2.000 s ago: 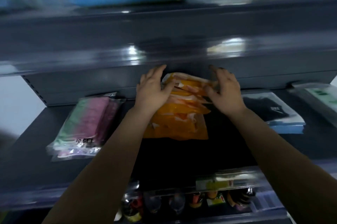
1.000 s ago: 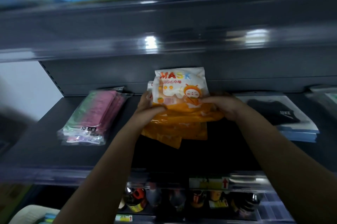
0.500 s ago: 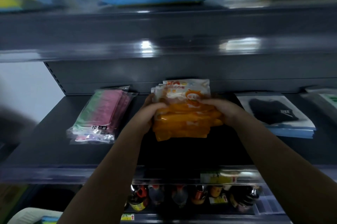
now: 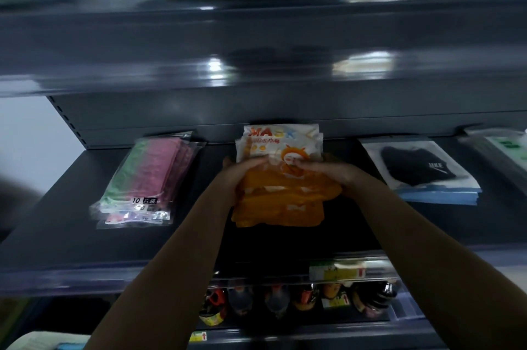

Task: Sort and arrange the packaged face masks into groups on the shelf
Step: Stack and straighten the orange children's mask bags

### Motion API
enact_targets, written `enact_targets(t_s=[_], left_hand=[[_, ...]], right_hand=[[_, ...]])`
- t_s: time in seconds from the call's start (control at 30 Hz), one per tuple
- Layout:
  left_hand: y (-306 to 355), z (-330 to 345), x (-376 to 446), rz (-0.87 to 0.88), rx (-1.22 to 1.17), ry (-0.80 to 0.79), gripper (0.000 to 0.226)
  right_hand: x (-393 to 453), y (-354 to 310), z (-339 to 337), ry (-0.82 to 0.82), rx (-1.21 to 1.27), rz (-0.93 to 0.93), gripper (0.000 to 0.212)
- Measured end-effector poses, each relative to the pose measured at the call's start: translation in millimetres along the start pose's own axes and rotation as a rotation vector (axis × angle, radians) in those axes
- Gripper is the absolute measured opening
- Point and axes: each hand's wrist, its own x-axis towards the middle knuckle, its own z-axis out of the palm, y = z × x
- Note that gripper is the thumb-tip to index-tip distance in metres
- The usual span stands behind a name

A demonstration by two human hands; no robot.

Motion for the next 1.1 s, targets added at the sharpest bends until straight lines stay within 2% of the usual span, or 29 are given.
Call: enact_targets(t_s=[0.07,0.13,0.17,0.2,0.27,0.4,0.53,0.67,0.8,0.9,1.1], left_hand=[[0,-3,4,-0.054,0.004,-0.047,0.103],[-1,-2,-2,-0.084,0.005,-0.120,0.071],[-3,-2,-4,-0.078,0.016,-0.137,0.059],[-6,-1,-6,-0.070,0.037,-0.142,0.059],[-10,0,-8,0.003,0.058,-0.148,0.061],[-14,3,-16,0.278,-0.001,-0.146,0.034],[-8,2,-24,0.549,0.041,-0.106,0.058],[2,0,-34,0.752,0.115,0.021,0.057],[-2,-2,-39,0.795,0.118,0.063,0.061],[-7,-3,-40,0.834,0.124,0.067,0.062],[0,16,-34,0.935,0.136,0.210,0.038]], right_hand=[[3,5,-1,0.041,0.026,0.011,0.129],[1,7,-1,0.054,0.036,-0.005,0.121],[0,7,0,0.031,0.029,-0.038,0.110],[-5,7,1,0.015,0.018,-0.083,0.095],[-12,9,1,-0.010,0.015,-0.184,0.076],[-21,12,-2,-0.028,0.106,-0.330,0.074],[-31,-1,-2,0.036,0.067,-0.480,0.079],[-37,-14,5,0.092,0.026,-0.613,0.081],[-36,-10,11,0.108,0.012,-0.657,0.084],[-39,-2,15,0.177,0.002,-0.646,0.079],[-24,-8,26,0.435,-0.009,-0.612,0.063]])
